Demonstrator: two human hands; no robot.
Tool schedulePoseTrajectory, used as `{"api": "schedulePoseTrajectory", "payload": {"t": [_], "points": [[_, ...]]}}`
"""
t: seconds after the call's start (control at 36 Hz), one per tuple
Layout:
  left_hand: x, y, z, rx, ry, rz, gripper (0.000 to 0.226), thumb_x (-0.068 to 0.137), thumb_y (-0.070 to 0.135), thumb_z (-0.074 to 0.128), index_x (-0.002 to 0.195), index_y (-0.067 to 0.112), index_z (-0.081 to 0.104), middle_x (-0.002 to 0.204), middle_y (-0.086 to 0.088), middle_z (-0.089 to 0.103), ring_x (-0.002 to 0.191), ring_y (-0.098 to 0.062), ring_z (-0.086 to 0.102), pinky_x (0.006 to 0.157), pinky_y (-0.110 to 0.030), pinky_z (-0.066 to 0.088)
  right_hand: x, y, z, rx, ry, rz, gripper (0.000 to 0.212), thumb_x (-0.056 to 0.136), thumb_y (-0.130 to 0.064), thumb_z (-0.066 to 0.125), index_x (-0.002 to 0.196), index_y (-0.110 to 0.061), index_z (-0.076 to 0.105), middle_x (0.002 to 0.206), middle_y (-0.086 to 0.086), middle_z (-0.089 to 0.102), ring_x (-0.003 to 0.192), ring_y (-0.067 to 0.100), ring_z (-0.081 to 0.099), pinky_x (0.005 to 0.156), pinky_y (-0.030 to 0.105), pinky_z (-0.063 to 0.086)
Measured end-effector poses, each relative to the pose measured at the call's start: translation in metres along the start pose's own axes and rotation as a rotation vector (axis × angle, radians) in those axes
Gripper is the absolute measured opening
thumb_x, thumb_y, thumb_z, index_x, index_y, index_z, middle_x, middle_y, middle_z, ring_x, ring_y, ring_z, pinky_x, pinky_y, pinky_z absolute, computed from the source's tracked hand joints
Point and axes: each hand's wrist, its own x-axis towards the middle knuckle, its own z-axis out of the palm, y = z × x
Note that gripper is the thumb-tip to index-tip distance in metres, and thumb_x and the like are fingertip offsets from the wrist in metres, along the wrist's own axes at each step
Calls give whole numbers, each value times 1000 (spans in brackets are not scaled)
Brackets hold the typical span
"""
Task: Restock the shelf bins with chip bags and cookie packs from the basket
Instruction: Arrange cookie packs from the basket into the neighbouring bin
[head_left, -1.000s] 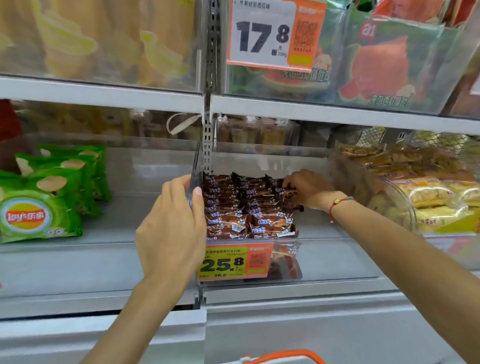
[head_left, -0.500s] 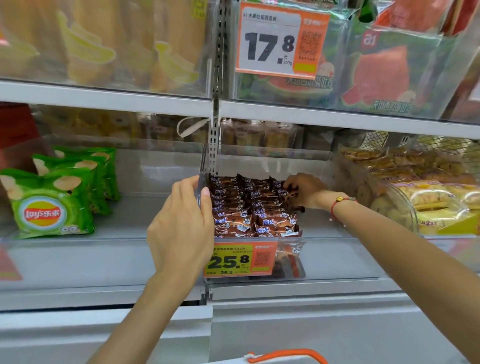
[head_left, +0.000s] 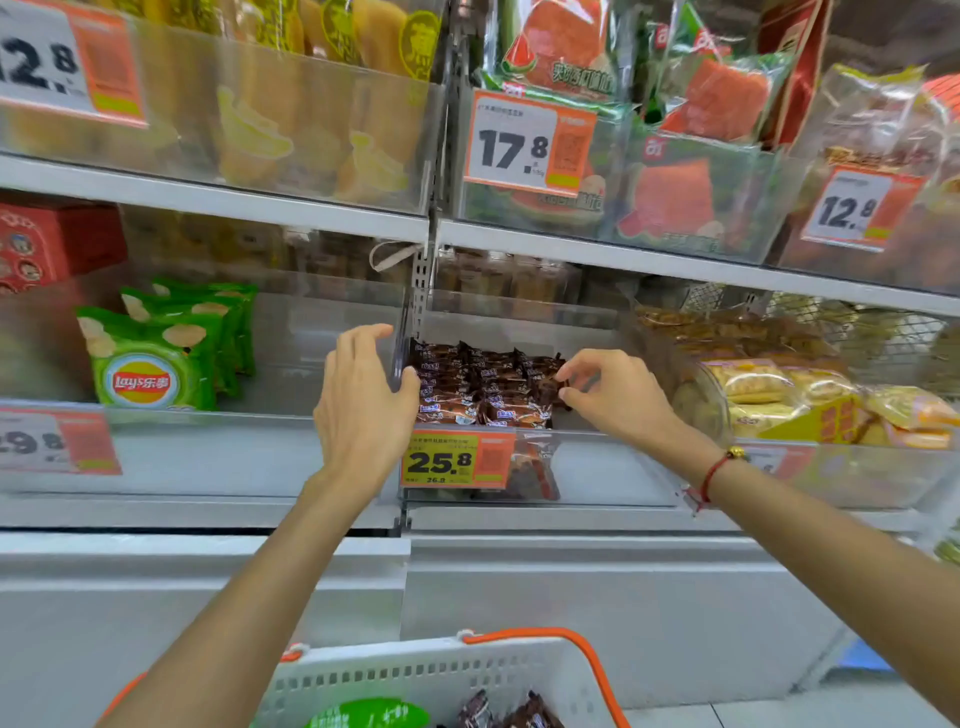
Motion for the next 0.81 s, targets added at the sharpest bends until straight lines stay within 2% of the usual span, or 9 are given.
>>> {"api": "schedulePoseTrajectory", "payload": {"t": [0.08,0.17,0.25,0.33,0.42,0.53,0.61,0.72,0.81], "points": [[-17,14,-6,-39,53,66,35,92,24,57,126,25,48,123,6,50,113,-14,46,73,-30,35,-30,-10,-9,81,-9,-2,12,83,-20,68,84,-32,65,73,-14,62,75,12,62,72,27,50],[-41,24,-6,-107,47,83,27,91,26,56,117,32,50,108,16,53,97,-9,53,71,-29,39,-61,-14,-7,152,-60,3,13,82,-18,68,82,-31,66,70,-14,62,71,6,59,71,27,50],[-71,24,2,-130,-91,-2,18,90,31,55,106,38,52,96,17,61,87,-12,59,75,-32,45,-90,-8,11,156,-191,12,12,80,-20,70,78,-31,66,75,-9,66,71,8,61,73,29,52],[-103,11,15,-45,-273,-54,12,90,32,54,102,36,57,87,15,64,86,-13,63,69,-28,44,-117,3,34,111,-423,58,10,80,-20,70,81,-30,67,84,1,69,76,13,63,76,29,52],[-137,-10,27,98,-485,-64,18,92,28,53,107,31,62,95,14,67,97,-13,63,73,-27,42,-144,13,56,34,-671,59,11,84,-20,68,94,-19,71,92,9,70,80,16,64,78,27,50],[-179,-48,40,319,-821,28,26,93,27,52,117,28,60,117,7,66,110,-19,60,86,-30,45,-181,25,81,-136,-933,23,22,90,-22,61,110,-18,68,117,6,62,109,24,58,88,29,46],[-206,-76,51,426,-1059,103,26,92,31,54,117,26,59,123,0,63,112,-23,58,90,-33,47,-208,37,100,-246,-1098,-20,30,90,-21,58,117,-9,63,118,11,63,111,29,57,91,36,48],[-241,-101,65,414,-1353,121,48,92,43,56,135,22,49,136,-6,54,124,-25,50,100,-35,42,-240,57,122,-460,-1151,-201,42,92,-29,54,127,-7,52,122,19,58,115,35,52,95,43,45],[-265,-116,71,453,-1476,136,56,93,45,55,142,21,43,141,-9,47,127,-27,47,102,-35,40,-257,69,134,-712,-1114,-394,41,95,-33,48,127,-7,49,122,15,57,120,30,44,108,46,26]]}}
